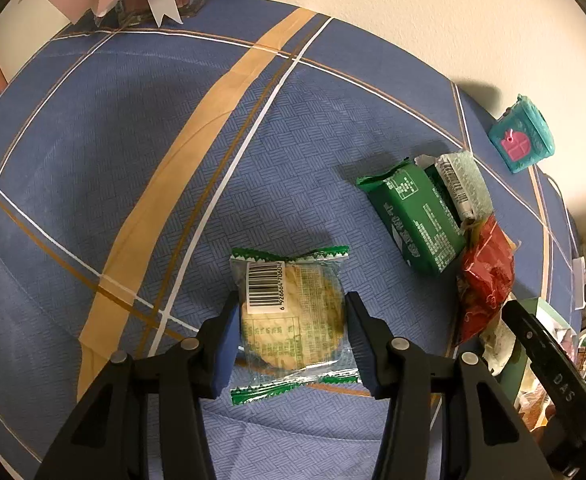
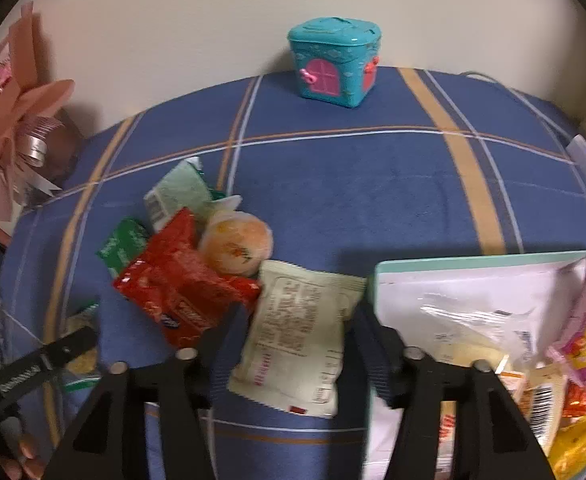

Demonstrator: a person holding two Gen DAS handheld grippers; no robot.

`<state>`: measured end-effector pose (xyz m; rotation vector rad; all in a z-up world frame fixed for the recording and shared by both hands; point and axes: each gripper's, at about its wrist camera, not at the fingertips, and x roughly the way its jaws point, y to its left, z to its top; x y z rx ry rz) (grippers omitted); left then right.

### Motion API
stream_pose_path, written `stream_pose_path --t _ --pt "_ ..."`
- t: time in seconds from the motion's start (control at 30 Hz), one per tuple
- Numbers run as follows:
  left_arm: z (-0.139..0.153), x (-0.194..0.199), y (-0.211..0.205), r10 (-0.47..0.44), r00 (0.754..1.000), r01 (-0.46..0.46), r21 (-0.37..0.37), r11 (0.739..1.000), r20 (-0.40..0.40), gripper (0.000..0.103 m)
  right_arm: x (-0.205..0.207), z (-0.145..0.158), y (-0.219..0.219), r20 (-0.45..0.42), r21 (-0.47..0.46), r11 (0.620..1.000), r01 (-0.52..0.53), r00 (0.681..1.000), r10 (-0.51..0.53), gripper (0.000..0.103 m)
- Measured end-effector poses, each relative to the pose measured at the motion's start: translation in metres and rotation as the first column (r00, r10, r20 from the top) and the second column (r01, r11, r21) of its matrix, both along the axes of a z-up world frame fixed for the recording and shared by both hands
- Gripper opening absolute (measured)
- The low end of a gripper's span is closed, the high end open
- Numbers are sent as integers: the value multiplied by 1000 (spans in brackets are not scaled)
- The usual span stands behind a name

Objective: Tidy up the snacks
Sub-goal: 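Grasp the white sachet with the right gripper while the left grasps the round cookie pack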

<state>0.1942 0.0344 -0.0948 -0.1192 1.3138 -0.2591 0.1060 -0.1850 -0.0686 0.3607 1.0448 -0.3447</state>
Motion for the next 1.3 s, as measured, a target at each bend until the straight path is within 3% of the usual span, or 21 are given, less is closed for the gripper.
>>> stream_pose_path --t 0.33,0.63,0.8,0.87,1.3 --pt "0 0 -2 -2 1000 2 7 1000 0 52 1 -4 10 -8 -13 999 -32 999 32 71" --pt "0 0 -2 -4 1000 4 7 1000 0 52 0 -15 12 -13 113 992 -61 998 63 71" --pt "0 -1 -4 -6 1000 6 10 1000 1 52 1 -21 15 -26 109 992 -58 998 61 67" --pt "0 -1 -5 -7 1000 7 14 1000 2 52 1 -23 18 -44 65 996 -58 997 61 58" --pt "9 -9 -14 0 1000 -1 23 1000 19 51 0 -19 18 -55 52 997 -51 997 54 54"
